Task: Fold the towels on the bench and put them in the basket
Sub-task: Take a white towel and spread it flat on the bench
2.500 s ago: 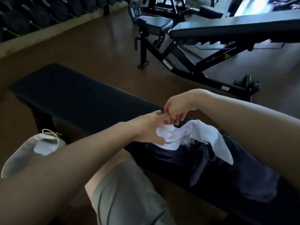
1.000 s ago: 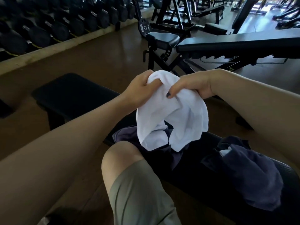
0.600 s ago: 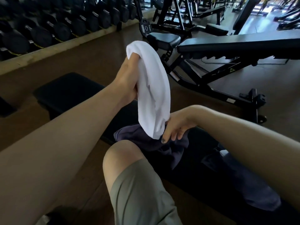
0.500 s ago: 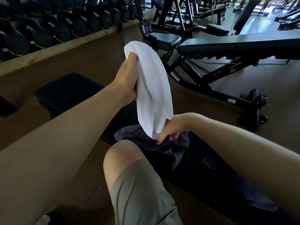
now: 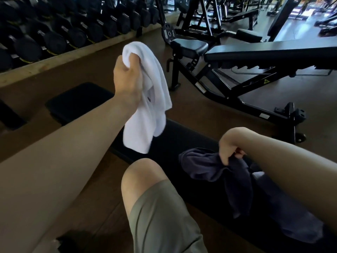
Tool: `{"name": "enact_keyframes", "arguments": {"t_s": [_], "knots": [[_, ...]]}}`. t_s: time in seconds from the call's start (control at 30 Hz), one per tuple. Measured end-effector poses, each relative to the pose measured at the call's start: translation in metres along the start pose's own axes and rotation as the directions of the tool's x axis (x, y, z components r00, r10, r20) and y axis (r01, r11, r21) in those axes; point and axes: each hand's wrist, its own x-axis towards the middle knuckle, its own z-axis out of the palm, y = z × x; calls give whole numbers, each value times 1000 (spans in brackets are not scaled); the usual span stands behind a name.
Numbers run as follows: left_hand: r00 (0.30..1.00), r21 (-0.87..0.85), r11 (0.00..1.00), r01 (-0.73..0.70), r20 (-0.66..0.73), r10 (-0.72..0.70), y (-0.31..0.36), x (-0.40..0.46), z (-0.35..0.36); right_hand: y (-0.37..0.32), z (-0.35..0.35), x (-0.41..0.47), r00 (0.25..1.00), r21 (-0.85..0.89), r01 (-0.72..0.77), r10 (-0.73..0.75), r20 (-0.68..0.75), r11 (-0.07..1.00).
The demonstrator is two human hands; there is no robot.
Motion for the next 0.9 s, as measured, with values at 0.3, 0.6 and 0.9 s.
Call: {"name": "enact_keyframes", "arguments": {"t_s": [0.3,0.6,0.9], "knots": [[882,461,802,-380,440,165,-17,0,-14,-35,-66,-65,563,468,818,-304,-769,334],[805,553,659,-510,578,137,-42,24,-63,-100,-95,-71,415,376,878,-78,-907,295],[753,664,421,-618,654,75,-60,53,-97,-119,-120,-79,147,130,848,8,-989,514]]}}
